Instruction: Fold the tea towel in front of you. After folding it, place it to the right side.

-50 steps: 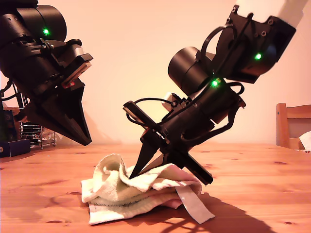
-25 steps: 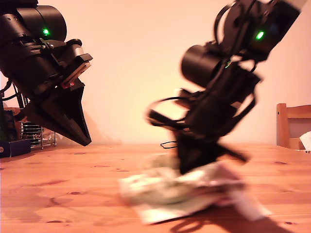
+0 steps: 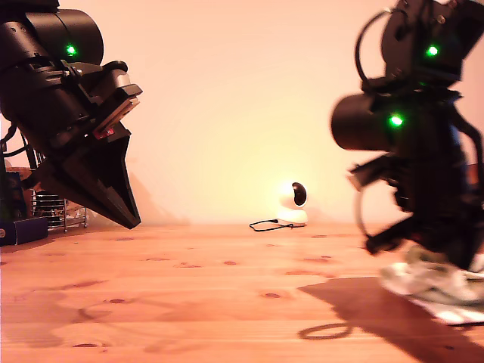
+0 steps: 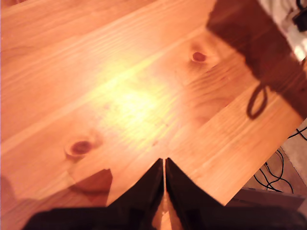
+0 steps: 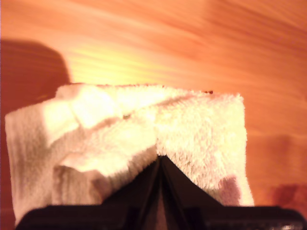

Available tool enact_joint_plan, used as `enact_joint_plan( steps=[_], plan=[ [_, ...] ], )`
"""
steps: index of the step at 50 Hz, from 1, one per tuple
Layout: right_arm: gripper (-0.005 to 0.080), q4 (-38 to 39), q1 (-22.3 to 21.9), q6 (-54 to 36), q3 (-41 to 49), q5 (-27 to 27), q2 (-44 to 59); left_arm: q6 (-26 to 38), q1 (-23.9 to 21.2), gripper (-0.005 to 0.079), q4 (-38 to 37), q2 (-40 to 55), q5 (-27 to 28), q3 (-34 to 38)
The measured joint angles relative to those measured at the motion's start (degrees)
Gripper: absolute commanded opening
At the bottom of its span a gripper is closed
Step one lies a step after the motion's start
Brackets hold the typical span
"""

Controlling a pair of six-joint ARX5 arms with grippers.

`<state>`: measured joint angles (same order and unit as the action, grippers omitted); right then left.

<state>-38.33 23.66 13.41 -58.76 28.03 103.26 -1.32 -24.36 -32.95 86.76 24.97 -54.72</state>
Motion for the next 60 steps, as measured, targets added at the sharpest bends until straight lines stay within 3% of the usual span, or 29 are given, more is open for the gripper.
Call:
enact_joint_plan(
  steps=[7,17,31,42,51,60],
  plan=[
    [-0.0011,1.2,-0.6,0.2,0.4,-2.2,-0.8,0.0,0.0,-0.0021,0.7,0.0,0.0,0.0],
    [-0.0011,2.8,-2.2,0.3,1.2,-9.7,-4.9,1.6,0.0,-0.0021,4.8,0.0,0.0,0.0],
    [-0.0011,6.2,-2.0,0.5,1.2,-15.7,-20.0,2.2,0.0,-0.0021,13.1,-0.2,-3.8,0.0],
    [-0.0011,11.3,-2.1,-1.4,1.2,-21.9,-25.0,3.0,0.0,-0.0021,20.5,-8.0,-6.6,0.0],
    [-0.0011,18.0,1.2,-3.5,1.2,-23.0,-29.5,3.0,0.0,-0.0021,24.7,-17.4,-7.1,0.0],
    [-0.0011,24.3,5.1,-7.2,1.2,-23.1,-34.9,3.0,0.0,-0.0021,25.6,-21.0,-7.1,0.0]
  ],
)
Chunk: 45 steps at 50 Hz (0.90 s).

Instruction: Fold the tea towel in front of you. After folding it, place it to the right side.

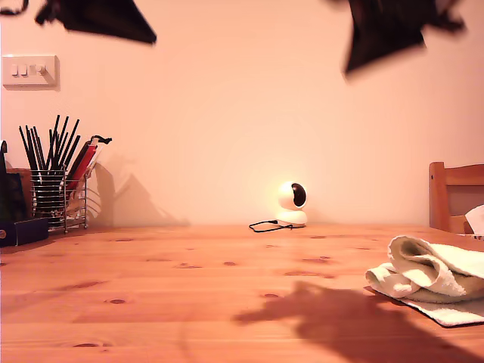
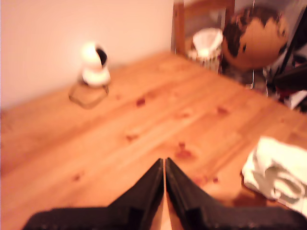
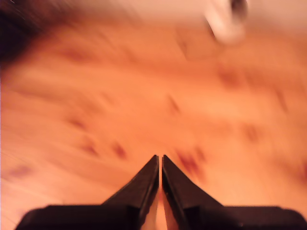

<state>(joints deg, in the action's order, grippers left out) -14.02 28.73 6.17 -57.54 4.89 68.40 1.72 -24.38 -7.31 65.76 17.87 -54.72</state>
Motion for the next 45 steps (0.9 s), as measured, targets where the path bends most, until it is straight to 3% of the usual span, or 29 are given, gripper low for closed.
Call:
enact_joint_plan(
  steps=[13,30,45],
  plan=[
    [-0.0011,8.0,3.9,-1.8,3.3,0.0,-5.8,0.0,0.0,-0.0021,2.8,-6.5,-1.7,1.0],
    [-0.0011,23.1,10.8,-5.1,15.7,0.2,-16.2,-0.1,-2.3,-0.0021,8.2,-21.8,-6.3,14.1],
    [-0.0011,34.1,18.0,-12.2,24.4,5.6,-23.8,-0.1,-5.8,-0.0021,9.3,-33.0,-7.9,19.0]
  ],
)
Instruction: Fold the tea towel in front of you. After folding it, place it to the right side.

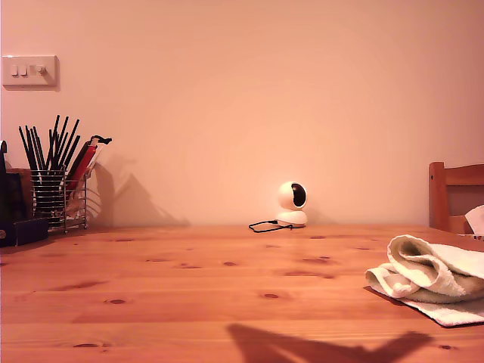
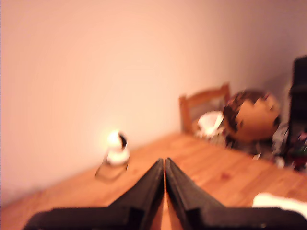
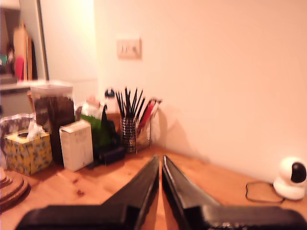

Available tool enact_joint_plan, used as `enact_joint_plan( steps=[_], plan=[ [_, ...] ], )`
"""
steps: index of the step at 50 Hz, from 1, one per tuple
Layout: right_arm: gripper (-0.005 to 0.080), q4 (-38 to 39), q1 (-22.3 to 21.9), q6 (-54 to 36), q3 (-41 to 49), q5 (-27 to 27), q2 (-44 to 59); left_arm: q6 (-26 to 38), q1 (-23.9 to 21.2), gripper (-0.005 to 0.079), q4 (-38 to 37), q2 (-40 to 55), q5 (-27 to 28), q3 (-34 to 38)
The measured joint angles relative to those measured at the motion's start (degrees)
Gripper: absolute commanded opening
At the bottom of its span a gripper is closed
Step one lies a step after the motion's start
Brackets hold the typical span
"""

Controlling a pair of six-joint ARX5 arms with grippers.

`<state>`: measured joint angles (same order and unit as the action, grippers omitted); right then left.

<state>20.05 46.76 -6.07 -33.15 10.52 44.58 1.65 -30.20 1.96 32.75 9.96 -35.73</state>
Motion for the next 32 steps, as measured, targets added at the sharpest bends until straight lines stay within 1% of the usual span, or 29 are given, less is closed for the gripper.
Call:
enact_joint_plan(
  steps=[9,16,23,32],
  plan=[
    [-0.0010,7.3,0.4,0.0,0.0,0.4,-0.1,0.0,-0.2,-0.0021,-1.4,-0.3,0.0,0.0],
    [-0.0010,8.1,0.3,0.0,-0.1,0.4,-0.2,-0.1,-0.2,-0.0021,-2.2,0.6,0.0,0.0],
    [-0.0010,3.4,0.3,0.0,-0.1,0.4,-0.3,-0.1,-0.2,-0.0021,-2.9,1.1,0.0,0.0],
    [-0.0010,-8.0,0.3,0.0,-0.1,0.4,-0.3,-0.1,-0.2,-0.0021,-2.9,1.1,0.0,0.0]
  ],
)
